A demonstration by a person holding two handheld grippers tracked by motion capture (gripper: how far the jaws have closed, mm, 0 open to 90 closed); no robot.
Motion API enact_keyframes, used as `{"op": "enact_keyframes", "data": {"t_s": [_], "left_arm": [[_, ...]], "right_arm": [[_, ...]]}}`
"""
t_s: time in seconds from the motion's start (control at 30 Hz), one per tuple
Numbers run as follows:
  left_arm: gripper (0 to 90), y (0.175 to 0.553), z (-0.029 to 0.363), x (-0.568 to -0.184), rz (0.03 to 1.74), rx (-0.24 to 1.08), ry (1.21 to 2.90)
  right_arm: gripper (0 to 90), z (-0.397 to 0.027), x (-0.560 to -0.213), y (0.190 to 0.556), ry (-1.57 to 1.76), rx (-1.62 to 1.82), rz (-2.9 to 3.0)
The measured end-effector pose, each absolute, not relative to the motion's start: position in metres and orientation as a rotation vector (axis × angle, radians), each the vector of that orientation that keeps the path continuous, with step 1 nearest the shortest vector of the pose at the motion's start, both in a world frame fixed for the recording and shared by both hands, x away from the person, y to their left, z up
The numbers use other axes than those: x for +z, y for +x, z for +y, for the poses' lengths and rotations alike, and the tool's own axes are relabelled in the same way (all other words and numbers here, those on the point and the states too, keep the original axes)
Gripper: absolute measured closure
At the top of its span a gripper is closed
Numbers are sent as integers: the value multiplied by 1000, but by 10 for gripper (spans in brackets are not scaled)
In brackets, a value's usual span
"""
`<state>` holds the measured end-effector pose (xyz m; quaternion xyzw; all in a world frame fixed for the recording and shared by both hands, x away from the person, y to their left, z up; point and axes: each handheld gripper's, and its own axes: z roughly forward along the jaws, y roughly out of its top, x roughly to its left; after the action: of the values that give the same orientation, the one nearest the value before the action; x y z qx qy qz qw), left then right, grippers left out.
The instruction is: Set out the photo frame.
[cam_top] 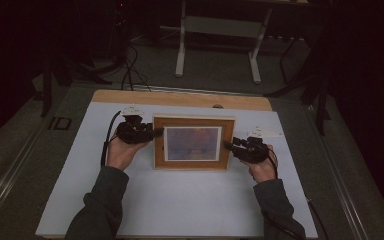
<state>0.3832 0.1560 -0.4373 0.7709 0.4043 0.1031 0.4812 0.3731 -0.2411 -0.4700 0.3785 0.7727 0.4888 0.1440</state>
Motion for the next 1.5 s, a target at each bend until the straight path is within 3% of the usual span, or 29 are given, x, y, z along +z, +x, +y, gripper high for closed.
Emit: {"op": "enact_keyframes", "data": {"t_s": [0.5,1.5], "left_arm": [[549,380,163,-437,1018,238,1846],[528,338,208,-450,1084,267,1790]], "right_arm": [[574,-247,-468,372,1081,1430,2226],[567,-271,-469,361,1119,1418,2208]]}}
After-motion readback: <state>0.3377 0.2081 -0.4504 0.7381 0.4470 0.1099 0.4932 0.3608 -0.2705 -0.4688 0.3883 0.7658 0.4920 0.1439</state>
